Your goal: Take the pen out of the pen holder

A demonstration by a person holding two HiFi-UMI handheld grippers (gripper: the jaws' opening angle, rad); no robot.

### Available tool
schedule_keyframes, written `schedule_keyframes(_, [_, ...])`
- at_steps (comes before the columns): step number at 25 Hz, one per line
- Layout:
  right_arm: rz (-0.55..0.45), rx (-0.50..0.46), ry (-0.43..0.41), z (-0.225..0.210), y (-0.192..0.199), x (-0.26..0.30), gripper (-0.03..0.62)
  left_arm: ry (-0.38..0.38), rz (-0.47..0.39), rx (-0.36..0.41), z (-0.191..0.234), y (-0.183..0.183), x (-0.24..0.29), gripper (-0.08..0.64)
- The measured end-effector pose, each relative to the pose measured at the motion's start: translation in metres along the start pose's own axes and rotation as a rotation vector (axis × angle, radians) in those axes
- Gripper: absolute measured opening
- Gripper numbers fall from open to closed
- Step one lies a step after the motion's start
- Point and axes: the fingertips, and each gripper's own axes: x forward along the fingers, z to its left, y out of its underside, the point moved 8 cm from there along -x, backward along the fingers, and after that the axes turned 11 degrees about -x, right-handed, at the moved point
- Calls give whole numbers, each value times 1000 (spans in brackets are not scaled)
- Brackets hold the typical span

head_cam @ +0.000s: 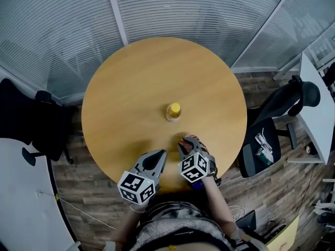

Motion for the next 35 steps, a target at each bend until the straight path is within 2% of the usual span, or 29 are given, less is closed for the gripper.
schedule_keyframes(7, [33, -35, -8, -2, 4, 9, 101, -3, 0, -9, 1, 2, 0, 5])
schedule_keyframes(10, [28, -35, 1, -3, 4, 8, 74, -4, 0, -10, 2, 1, -1, 5])
schedule_keyframes(25, [17, -30, 5, -2, 4, 5, 71, 5, 4, -6, 0, 3, -2, 5])
schedule_keyframes(30, [-5, 6, 14, -3, 6, 0, 71, 7, 5, -7, -1, 4, -4, 5])
schedule_keyframes(35, [-68, 82, 47, -9, 9, -10, 71, 10, 6, -4, -4, 6, -4, 5])
